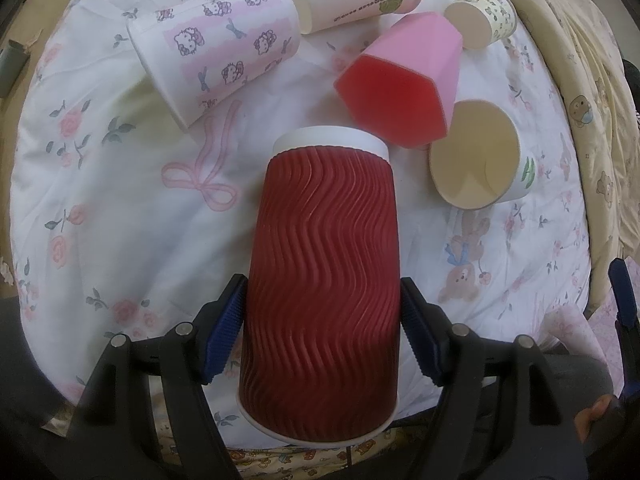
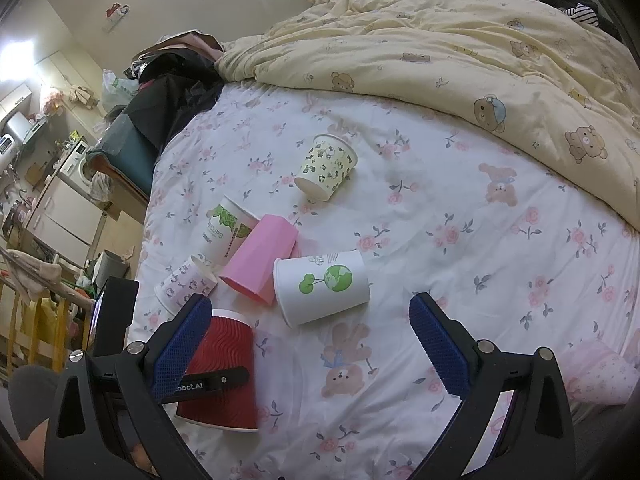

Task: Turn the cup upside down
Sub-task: 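Lift the red cup off the bed with the left gripper, then bring the red cup to the right gripper while the right gripper closes on it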

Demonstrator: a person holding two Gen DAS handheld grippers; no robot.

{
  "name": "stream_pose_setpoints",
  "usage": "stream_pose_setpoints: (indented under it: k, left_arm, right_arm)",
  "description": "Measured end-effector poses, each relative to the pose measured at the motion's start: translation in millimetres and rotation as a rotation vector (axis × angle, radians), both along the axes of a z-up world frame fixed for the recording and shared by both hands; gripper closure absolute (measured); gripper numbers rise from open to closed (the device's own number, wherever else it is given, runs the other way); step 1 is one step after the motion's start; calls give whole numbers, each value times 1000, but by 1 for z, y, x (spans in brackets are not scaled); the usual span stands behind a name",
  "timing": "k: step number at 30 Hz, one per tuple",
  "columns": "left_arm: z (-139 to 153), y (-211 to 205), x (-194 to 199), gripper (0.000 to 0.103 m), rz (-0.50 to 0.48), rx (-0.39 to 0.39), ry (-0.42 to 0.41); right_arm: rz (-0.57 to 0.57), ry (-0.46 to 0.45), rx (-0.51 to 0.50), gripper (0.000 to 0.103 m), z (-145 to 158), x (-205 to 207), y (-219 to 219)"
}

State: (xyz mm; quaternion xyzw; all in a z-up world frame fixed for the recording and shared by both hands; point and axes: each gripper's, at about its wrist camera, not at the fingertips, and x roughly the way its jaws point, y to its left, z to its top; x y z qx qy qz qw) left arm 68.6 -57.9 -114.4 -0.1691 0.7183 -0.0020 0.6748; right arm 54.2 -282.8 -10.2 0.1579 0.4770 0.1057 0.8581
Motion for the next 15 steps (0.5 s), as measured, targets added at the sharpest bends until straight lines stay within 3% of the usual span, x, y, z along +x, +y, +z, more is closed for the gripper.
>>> stream_pose_setpoints:
  k: [4, 8, 15]
  left_arm:
    - [0, -2, 1, 30, -17, 6, 2]
    - [5, -9, 1, 11, -57, 36, -21]
    - [48, -8, -7, 10, -122, 67, -143]
  right_arm:
    - [3, 1, -4, 2, -1, 1, 0]
    - [2, 0, -5, 2, -1, 0, 1]
    - [6, 3, -7, 2, -1, 0, 2]
